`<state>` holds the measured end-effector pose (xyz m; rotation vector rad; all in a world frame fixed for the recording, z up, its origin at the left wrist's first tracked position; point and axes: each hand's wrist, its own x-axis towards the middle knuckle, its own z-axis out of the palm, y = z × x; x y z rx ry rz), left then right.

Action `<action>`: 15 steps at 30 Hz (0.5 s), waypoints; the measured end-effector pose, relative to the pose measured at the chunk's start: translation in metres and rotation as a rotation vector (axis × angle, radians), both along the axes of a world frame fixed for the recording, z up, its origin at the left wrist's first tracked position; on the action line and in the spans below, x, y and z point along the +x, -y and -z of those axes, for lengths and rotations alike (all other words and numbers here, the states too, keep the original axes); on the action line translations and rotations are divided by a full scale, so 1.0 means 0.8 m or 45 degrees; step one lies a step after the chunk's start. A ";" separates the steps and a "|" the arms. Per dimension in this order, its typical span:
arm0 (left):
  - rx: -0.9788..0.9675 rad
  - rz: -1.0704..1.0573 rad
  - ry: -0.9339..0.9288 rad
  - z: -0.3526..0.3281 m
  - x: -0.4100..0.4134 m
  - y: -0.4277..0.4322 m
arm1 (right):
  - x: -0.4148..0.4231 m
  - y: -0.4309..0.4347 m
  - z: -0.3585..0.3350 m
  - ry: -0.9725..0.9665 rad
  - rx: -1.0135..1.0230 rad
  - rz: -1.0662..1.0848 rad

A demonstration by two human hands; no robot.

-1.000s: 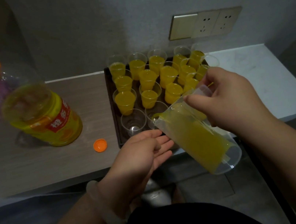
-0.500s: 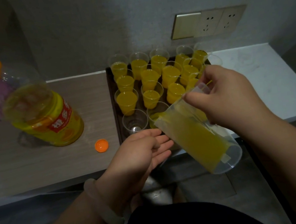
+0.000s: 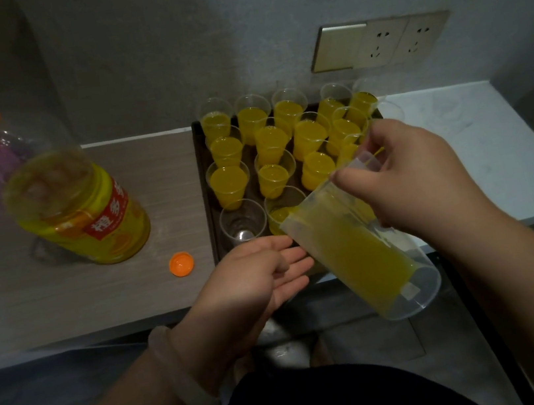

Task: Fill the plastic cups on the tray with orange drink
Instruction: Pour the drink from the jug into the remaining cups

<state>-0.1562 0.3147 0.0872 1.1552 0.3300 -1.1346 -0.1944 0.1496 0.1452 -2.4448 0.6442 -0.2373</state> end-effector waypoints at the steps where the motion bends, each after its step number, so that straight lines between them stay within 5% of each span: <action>1: 0.000 -0.001 0.002 0.000 0.000 0.000 | 0.000 0.000 0.000 -0.002 0.000 0.000; 15: -0.008 -0.019 0.018 -0.004 -0.003 0.001 | 0.004 0.001 -0.004 -0.015 -0.070 -0.027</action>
